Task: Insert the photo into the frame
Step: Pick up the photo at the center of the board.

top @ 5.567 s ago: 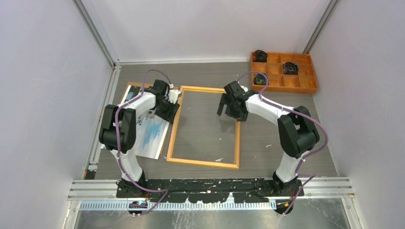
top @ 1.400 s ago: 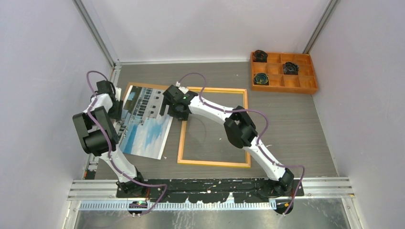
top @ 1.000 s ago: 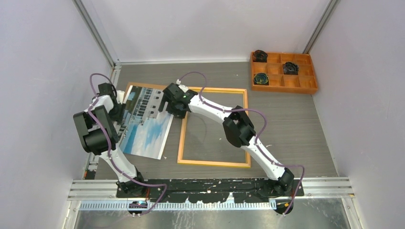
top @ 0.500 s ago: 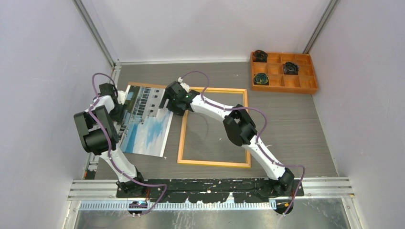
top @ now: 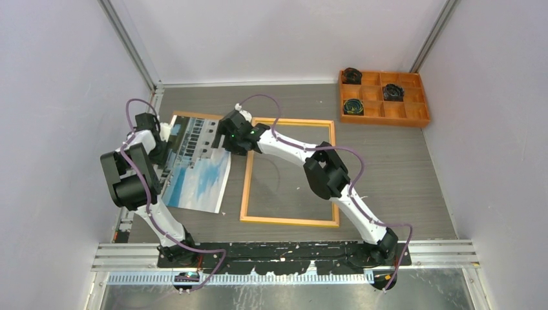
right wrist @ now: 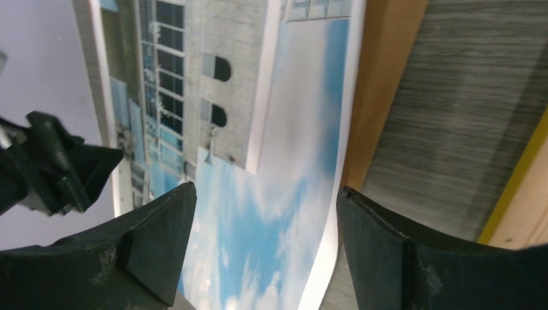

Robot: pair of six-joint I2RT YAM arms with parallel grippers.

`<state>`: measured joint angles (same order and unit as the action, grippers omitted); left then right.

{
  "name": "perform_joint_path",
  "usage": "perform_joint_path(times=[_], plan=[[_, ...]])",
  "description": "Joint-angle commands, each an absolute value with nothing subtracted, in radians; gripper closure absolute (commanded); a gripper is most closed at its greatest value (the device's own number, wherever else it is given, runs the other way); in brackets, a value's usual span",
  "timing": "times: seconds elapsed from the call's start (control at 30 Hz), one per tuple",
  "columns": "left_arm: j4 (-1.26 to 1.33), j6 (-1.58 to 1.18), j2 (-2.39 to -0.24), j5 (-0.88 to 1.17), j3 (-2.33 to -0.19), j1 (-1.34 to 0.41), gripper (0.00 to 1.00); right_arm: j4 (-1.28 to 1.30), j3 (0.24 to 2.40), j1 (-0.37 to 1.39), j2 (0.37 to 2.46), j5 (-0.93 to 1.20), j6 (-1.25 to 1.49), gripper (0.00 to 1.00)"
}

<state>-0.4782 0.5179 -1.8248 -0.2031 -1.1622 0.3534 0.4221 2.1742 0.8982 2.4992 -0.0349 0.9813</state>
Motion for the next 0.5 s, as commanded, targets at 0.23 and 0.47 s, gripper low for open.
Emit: perform_joint_path(times=[0.23, 0.47], plan=[[-0.478, 0.518, -1.864, -0.161, -1.106, 0.344, 0.43, 0.336, 2.148, 0.942, 2.383, -0.014, 0.940, 0.17], [-0.479, 0.520, -1.855, -0.158, -1.102, 0.344, 0.44, 0.307, 2.149, 0.922, 2.402, 0.007, 0.897, 0.19]])
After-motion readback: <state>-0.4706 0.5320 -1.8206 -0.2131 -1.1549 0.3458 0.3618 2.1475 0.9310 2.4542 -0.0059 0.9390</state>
